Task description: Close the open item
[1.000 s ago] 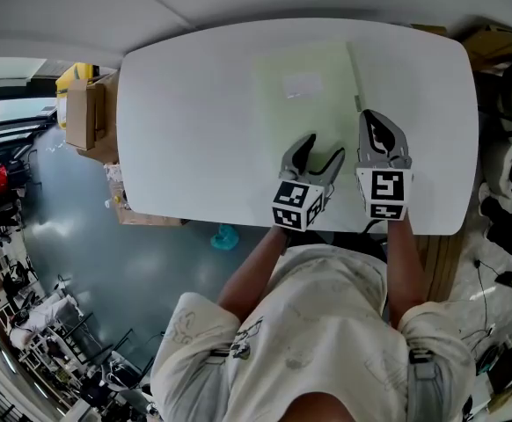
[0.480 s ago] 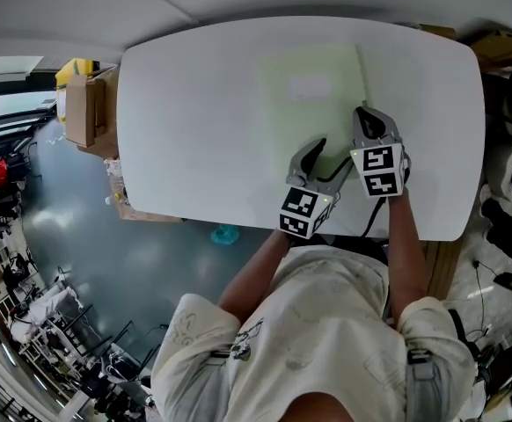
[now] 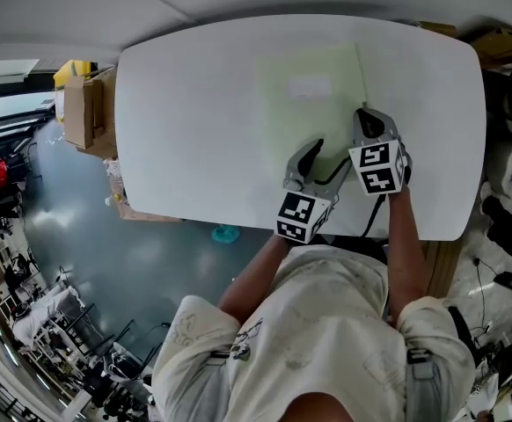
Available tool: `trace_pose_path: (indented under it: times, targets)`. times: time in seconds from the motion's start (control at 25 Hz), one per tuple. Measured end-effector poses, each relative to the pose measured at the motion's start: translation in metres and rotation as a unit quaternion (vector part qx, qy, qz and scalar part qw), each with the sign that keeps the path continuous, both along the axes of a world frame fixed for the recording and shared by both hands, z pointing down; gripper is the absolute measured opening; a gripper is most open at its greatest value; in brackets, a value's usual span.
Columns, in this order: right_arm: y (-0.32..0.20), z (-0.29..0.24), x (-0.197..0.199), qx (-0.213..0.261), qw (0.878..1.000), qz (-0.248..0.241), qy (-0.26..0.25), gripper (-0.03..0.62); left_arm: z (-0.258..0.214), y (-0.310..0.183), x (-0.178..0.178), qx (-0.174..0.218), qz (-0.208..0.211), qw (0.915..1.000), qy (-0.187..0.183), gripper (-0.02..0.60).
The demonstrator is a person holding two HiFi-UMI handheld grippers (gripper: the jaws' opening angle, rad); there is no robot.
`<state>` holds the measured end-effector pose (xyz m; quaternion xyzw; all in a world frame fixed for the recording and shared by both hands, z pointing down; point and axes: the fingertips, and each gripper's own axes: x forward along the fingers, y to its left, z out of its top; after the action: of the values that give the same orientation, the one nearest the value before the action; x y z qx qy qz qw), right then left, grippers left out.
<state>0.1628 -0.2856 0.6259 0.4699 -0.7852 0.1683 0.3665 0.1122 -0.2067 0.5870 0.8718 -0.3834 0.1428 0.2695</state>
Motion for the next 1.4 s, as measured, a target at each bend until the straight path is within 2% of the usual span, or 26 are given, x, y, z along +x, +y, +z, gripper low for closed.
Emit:
trace_pose_path:
  times: [0.32,0.76,1.04,1.4]
  targets:
    - [0.000,0.005,0.001,-0.015,1.000,-0.002,0.001,0.003,-0.002,-0.013,-0.023,0.010,-0.044,0.9990,-0.005,0.284]
    - [0.000,0.007,0.003,-0.029,1.000,0.003,0.007,0.003,-0.018,-0.020,-0.043,0.039,-0.073,0.9965,-0.015,0.284]
    - [0.001,0.002,0.009,-0.027,0.998,0.045,-0.032,0.003,-0.036,-0.024,-0.060,0.061,-0.092,0.9937,-0.018,0.284]
    - [0.010,-0.021,0.008,0.002,0.997,0.069,-0.033,0.003,-0.055,-0.022,-0.082,0.088,-0.114,0.9894,-0.022,0.282]
